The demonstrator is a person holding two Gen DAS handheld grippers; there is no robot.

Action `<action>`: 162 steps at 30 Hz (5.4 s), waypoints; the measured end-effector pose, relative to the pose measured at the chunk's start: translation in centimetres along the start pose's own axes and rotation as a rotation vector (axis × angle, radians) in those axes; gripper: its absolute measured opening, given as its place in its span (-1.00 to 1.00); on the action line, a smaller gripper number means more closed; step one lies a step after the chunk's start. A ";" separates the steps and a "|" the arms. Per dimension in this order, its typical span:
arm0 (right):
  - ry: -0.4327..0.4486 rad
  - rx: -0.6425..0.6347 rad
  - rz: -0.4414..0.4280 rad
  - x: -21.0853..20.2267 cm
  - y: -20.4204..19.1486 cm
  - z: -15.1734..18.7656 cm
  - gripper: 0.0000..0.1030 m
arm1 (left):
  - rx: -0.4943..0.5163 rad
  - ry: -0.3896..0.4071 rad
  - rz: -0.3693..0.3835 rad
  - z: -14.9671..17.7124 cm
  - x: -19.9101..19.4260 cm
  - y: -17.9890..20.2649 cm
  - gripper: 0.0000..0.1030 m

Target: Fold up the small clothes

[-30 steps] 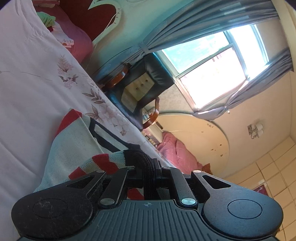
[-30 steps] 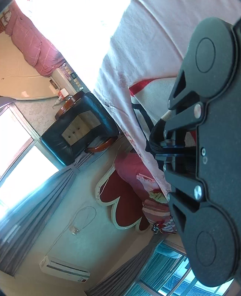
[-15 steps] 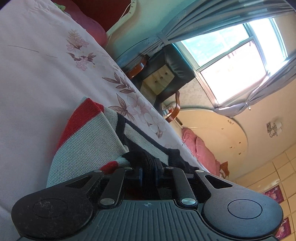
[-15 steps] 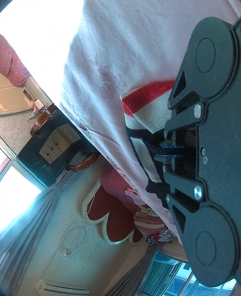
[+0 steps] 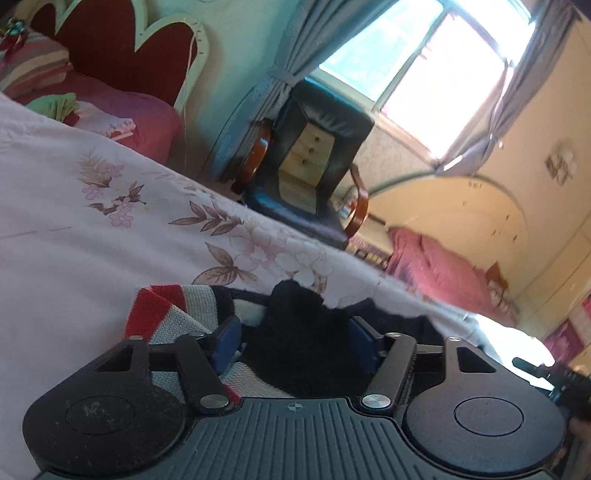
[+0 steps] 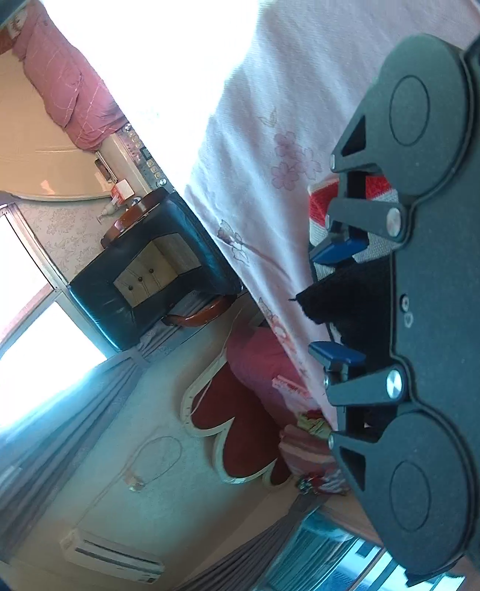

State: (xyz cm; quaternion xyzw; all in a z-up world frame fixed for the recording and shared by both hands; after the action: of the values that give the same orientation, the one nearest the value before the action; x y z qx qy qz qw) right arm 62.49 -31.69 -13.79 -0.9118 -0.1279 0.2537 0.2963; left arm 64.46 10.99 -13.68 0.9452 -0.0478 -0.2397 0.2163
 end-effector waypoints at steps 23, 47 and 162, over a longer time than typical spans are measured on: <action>-0.010 -0.486 0.242 2.2 -3.2 3.1 -0.91 | 0.316 0.065 -0.213 2.0 0.6 1.6 -0.91; -0.132 -0.752 0.190 2.8 -8.8 6.8 -0.27 | 0.433 0.031 -0.100 3.4 0.0 4.0 0.21; -0.116 -0.671 0.149 -12.2 -13.0 11.6 -0.48 | 0.395 0.070 -0.100 9.1 -14.8 7.1 0.75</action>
State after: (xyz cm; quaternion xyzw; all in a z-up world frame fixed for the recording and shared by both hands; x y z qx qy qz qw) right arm 44.95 -20.51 -9.30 -0.9494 -0.1541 0.2697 -0.0470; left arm 47.16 3.97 -11.46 0.9782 -0.0395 -0.2031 0.0162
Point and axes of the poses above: each gripper's, at about its wrist camera, not at the fingertips, and x roughly the way its jaws point, y to its right, z to its underside, the point moved 5 cm from there along x, roughly the way its jaws point, and after that the axes turned 12 degrees about y, right-handed, at the moved point
